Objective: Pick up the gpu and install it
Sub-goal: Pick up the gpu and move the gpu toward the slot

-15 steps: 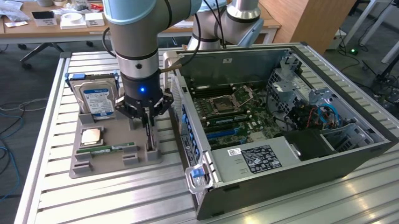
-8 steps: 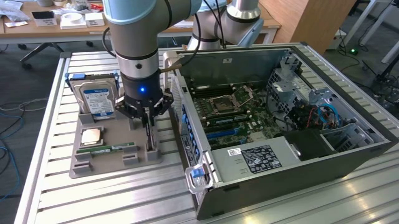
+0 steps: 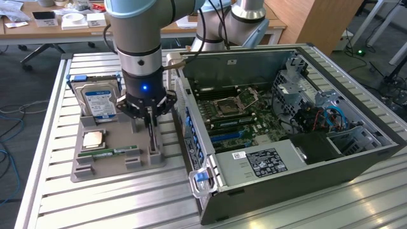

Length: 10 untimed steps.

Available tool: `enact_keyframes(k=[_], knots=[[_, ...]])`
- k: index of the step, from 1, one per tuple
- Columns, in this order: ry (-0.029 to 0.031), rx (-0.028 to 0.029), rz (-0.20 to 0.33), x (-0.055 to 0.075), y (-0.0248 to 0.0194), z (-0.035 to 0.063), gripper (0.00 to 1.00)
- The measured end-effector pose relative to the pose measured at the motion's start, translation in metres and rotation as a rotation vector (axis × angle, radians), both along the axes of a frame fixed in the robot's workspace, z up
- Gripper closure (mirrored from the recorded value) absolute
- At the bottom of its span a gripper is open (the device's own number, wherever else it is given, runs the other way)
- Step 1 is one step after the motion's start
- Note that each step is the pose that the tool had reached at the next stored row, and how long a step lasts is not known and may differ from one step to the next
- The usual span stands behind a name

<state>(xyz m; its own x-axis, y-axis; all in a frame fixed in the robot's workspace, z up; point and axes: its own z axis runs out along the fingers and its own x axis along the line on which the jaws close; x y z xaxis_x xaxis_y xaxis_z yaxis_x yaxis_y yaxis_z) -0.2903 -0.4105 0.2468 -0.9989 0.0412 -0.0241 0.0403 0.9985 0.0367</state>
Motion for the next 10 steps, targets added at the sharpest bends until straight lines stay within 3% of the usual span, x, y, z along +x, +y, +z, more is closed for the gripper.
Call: enact_keyframes(k=[10], knots=[[0.0,0.0,0.0,0.0,0.0,0.0198,0.74]])
